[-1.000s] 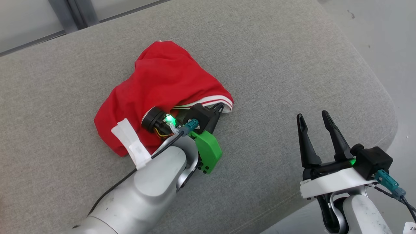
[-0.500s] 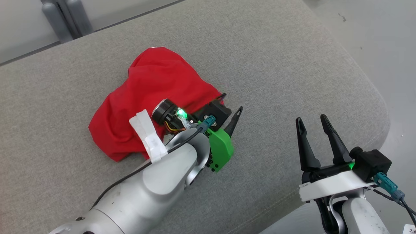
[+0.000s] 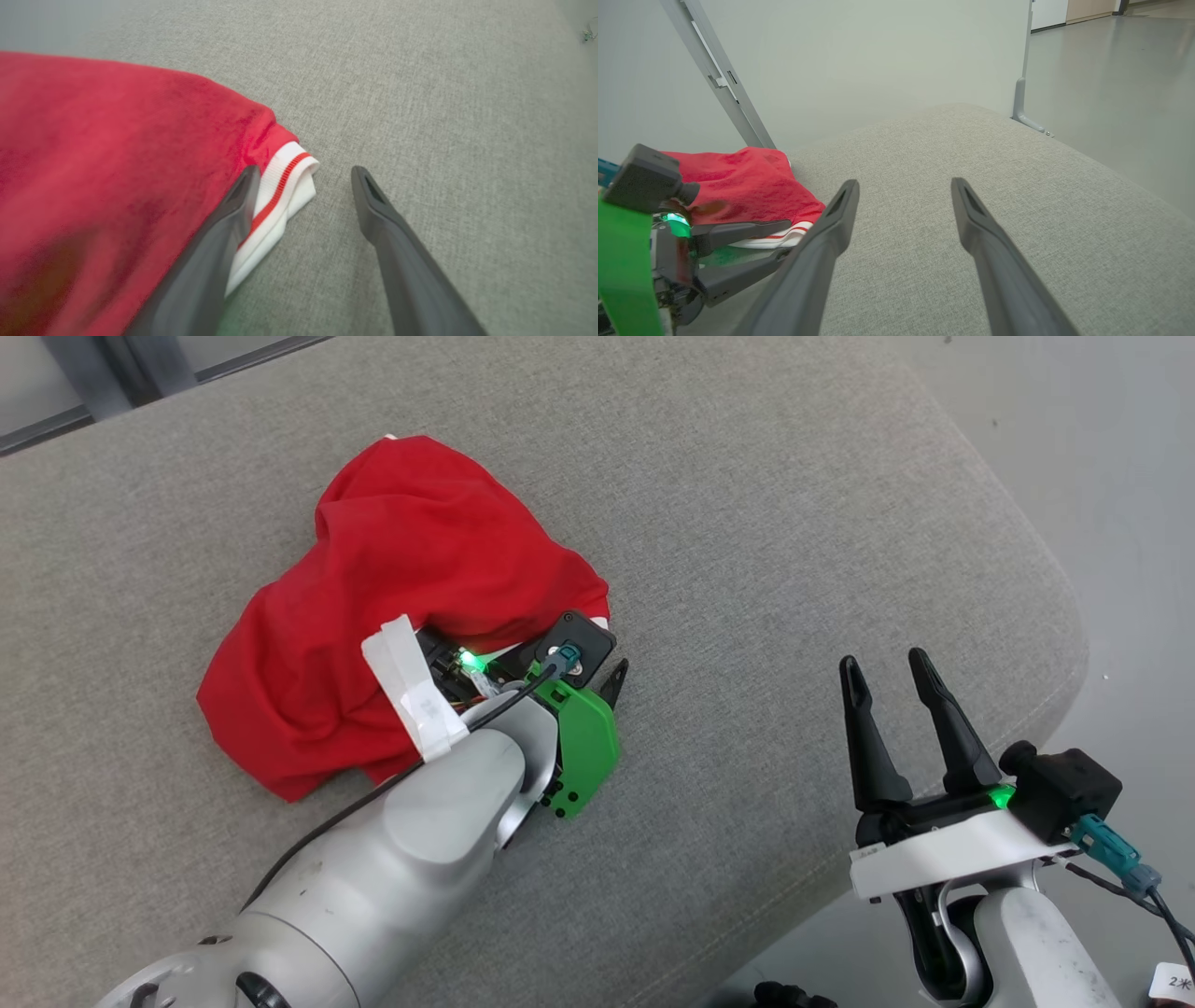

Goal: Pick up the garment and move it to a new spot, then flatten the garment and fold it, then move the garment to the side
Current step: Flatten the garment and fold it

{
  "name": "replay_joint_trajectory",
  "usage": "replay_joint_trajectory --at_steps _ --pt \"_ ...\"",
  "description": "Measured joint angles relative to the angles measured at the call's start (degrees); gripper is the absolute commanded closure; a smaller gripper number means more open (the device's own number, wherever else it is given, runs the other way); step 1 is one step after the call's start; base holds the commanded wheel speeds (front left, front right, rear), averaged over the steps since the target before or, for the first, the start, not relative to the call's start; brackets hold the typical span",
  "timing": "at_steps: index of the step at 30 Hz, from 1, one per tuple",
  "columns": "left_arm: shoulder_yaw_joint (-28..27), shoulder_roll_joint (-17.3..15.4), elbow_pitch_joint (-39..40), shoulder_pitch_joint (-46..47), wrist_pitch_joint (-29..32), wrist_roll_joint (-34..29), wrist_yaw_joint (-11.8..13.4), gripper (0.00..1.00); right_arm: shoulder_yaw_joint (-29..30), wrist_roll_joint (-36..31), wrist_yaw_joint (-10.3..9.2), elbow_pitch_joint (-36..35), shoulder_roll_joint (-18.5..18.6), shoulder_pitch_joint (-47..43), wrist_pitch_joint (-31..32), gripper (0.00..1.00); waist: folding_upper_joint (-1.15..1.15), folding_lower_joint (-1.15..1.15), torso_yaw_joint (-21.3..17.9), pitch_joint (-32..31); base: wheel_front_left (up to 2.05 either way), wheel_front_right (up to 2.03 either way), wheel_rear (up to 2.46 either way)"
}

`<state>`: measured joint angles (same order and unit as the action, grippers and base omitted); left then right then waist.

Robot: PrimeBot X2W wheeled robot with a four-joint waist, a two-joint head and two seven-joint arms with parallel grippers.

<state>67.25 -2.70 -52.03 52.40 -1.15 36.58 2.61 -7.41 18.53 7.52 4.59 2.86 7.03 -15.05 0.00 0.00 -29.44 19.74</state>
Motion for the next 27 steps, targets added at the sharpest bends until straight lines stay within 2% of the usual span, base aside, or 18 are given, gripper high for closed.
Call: replay_joint_trajectory --at_steps 2,3,4,5,10,15,17,20,24,27 --pt "0.44 0.03 -1.42 0.58 0.11 0.18 0.14 0.0 -0.19 0.23 0.0 0.0 0.02 0.09 -0.01 0.0 0.0 0.0 -0.45 0.46 0.0 0.0 0.0" --pt "0.51 0.07 -2.13 0.91 0.15 0.45 0.14 0.05 -0.32 0.56 0.0 0.01 0.0 0.09 0.0 0.0 0.0 0.0 -0.68 0.69 0.0 0.0 0.0" --pt "0.49 0.16 -3.35 1.44 -0.01 0.99 0.18 0.95 -0.44 0.87 0.0 0.01 0.01 0.16 0.0 0.0 0.0 0.0 -1.09 1.05 0.0 0.0 0.0" --pt "0.49 0.18 -3.7 1.6 -0.23 1.27 0.18 1.0 -0.42 1.02 0.0 0.01 0.01 0.18 0.0 0.0 0.0 0.0 -1.21 1.19 0.0 0.0 0.0" --pt "-1.38 -0.13 -2.67 1.74 -4.35 4.5 -0.98 1.0 0.59 1.0 0.0 0.2 0.0 0.23 0.0 0.0 0.0 0.0 -0.92 1.26 0.0 0.0 0.0" --pt "-5.56 -0.19 7.69 5.81 -9.1 11.88 -4.63 1.0 1.11 0.37 0.0 0.78 -0.02 -0.13 0.0 0.0 0.0 0.0 0.15 -0.52 0.0 0.0 0.0" --pt "-7.08 -0.13 11.79 9.33 -10.38 14.23 -5.13 1.0 1.05 -0.13 0.0 1.09 -0.01 -0.78 0.0 0.0 0.0 0.0 0.74 -1.87 0.0 0.0 0.0" --pt "-11.04 -0.09 15.08 14.84 -11.77 18.07 -5.12 1.0 0.14 -1.1 0.0 1.54 -0.03 -1.42 0.0 0.0 0.0 0.0 1.5 -4.16 0.0 0.0 0.0" --pt "-18.96 -0.16 16.12 22.02 -13.08 24.77 -4.47 1.0 0.07 -2.02 0.0 1.82 -0.04 -2.33 0.0 0.0 0.0 0.0 2.32 -7.59 0.0 0.0 0.0" --pt "-24.66 -0.03 15.91 25.38 -13.63 29.61 -2.87 1.0 0.15 -2.63 0.0 1.63 0.0 -3.2 0.0 0.0 0.0 0.0 3.3 -9.57 0.0 0.0 0.0"
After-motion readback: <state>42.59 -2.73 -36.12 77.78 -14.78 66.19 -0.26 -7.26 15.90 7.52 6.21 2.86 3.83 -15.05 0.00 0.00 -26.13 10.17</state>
